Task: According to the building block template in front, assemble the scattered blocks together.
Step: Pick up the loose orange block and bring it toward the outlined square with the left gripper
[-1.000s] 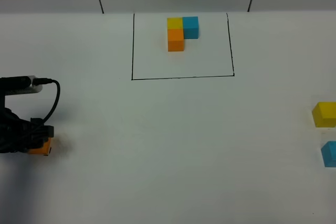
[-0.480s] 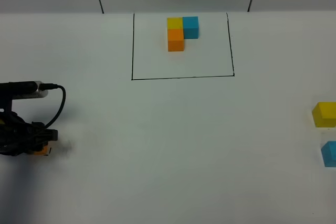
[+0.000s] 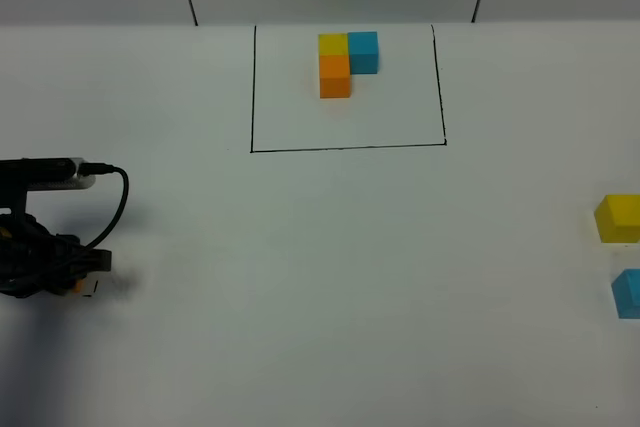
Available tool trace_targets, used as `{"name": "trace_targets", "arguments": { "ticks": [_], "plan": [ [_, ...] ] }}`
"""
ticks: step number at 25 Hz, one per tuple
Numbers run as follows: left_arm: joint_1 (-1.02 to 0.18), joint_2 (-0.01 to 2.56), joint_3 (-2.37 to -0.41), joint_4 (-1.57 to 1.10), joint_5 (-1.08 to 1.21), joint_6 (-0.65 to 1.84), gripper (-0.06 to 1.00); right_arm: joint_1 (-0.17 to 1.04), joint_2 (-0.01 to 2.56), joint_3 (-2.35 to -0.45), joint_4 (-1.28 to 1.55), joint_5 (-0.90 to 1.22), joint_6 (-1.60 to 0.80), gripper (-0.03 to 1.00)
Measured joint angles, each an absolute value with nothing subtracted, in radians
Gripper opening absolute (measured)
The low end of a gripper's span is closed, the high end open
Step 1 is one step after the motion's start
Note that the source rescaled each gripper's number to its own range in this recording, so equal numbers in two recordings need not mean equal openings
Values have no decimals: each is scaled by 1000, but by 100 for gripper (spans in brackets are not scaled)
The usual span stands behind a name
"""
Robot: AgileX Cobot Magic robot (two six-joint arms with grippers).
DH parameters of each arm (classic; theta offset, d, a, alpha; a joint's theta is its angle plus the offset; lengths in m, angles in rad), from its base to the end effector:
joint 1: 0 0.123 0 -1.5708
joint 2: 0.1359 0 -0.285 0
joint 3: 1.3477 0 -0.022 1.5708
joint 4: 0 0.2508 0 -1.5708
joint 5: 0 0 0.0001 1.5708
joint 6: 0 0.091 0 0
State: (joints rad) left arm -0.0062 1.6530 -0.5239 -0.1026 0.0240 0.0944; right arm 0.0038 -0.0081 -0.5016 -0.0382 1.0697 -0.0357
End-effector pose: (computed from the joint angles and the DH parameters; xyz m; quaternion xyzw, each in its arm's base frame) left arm 0.2511 -0.0018 0.1161 -0.0006 0.9683 -0.0030 0.2498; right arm -0.0067 -0.0031 0.2770 -0.0159 0.8527 -0.0274 0.5214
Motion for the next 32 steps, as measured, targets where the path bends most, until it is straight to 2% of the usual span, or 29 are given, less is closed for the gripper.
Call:
{"name": "trace_targets", "arguments": {
  "ticks": [6, 16, 21, 25, 32],
  "plan": [
    [-11, 1599, -523, -107, 63, 63, 65, 4, -8, -502, -38, 1070, -36, 1],
    [-74, 1291, -532, -107, 259, 45, 65, 4, -8, -502, -38, 1070, -36, 1],
    [-116, 1224, -562, -113, 364, 67, 65, 4, -8, -502, -38, 1070, -36, 1],
    [-146, 1222, -563, -156, 384, 213, 65, 4, -8, -502, -38, 1070, -36, 1],
    [-199, 1222, -563, -358, 353, 752, 65, 4, -8, -502, -38, 1070, -36, 1]
  ]
}}
